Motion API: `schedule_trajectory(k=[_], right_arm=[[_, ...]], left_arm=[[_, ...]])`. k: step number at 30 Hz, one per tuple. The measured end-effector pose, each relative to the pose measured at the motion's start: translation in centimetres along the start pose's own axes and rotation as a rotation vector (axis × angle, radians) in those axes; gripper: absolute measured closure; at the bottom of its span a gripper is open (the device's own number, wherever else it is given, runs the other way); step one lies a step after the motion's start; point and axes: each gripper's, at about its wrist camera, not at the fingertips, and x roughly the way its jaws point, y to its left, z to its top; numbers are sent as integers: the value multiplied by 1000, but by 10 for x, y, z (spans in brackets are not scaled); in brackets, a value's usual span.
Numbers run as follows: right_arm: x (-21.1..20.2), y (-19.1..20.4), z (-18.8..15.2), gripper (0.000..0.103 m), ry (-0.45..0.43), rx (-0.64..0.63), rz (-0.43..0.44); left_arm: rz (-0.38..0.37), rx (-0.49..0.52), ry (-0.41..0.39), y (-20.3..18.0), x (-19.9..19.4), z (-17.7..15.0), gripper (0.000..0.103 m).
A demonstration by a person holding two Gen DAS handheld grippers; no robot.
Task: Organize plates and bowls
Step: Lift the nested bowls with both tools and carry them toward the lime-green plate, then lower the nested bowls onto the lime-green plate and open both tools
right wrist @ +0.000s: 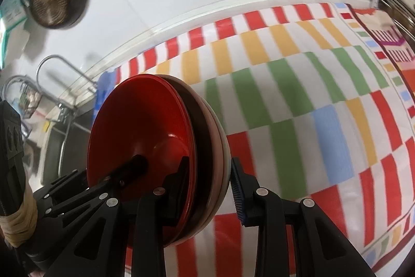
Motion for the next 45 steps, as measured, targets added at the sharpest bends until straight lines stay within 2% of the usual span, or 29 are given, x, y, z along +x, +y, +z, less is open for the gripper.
schedule_trajectory(k=[11,20,30,45], right_arm=[[20,55,-8,72,46,-90,56],[41,83,-20,72,102,-134,72],[64,97,-30,72,157,-126,70],[79,98,-32,72,198,-102,54]], left_arm=[[55,-93,-7,54,-14,-16,72],[73,-146,28,89,-10,-30,72],[80,-160,75,105,4,-38,72],[69,-143,124,109,21,-41,72]])
